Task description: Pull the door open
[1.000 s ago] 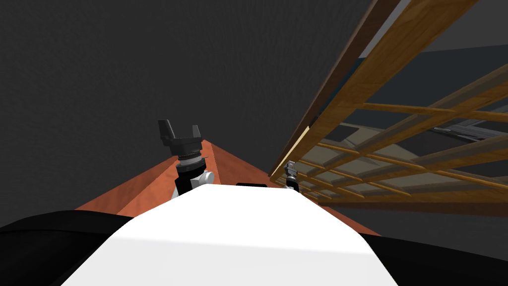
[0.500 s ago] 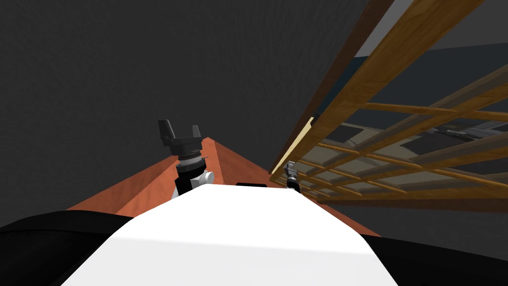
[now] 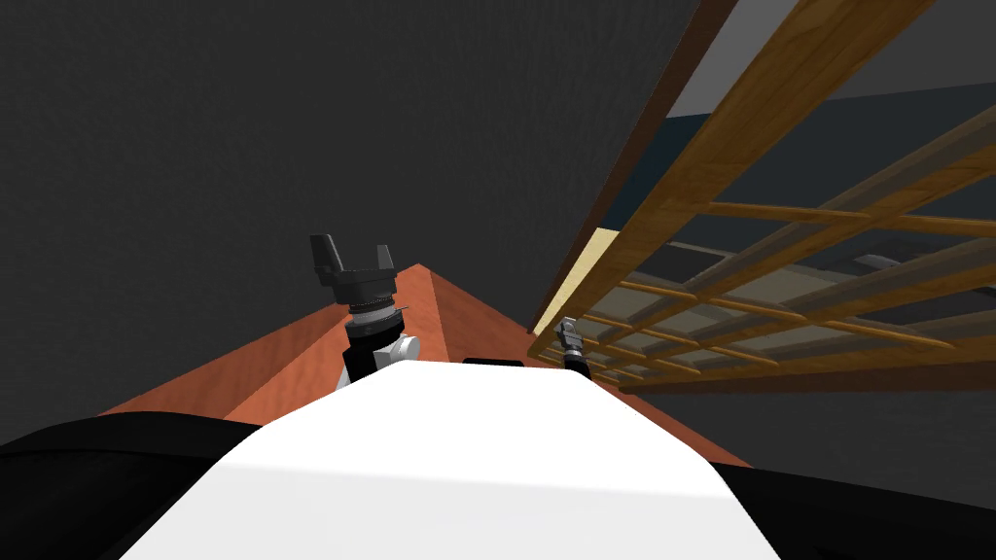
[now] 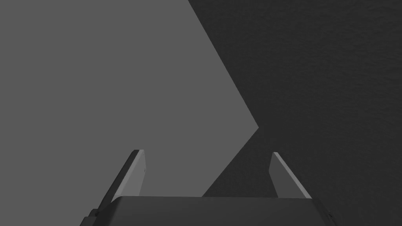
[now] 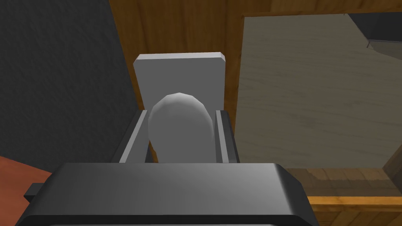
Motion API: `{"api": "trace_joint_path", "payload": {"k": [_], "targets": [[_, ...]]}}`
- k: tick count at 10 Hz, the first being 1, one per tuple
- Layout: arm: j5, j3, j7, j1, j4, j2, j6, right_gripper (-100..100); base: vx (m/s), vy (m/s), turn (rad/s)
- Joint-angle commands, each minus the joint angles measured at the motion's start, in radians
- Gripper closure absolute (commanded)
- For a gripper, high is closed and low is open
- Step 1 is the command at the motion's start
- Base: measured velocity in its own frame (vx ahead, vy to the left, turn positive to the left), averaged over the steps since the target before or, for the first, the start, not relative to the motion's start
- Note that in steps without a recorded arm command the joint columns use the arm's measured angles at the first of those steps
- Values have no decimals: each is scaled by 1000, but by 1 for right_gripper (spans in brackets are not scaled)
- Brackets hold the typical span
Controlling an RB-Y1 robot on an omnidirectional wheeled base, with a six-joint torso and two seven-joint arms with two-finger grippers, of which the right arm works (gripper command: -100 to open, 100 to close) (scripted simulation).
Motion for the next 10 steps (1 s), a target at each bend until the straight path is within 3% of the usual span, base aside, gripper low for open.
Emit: {"api": "trace_joint_path", "payload": {"k": [1,7,8,9,10], "targets": [[0,0,0,0,0,0,0,100,-94,6,17],[44,88,-87,53,-21,-67,-68,100,-233,-38,105],[49,99,-98,60,-24,-76,-77,100,-254,-43,99],[47,94,-90,51,-15,-68,-69,100,-114,-10,23],[58,115,-113,63,-7,-83,-95,100,-175,-36,133]]}}
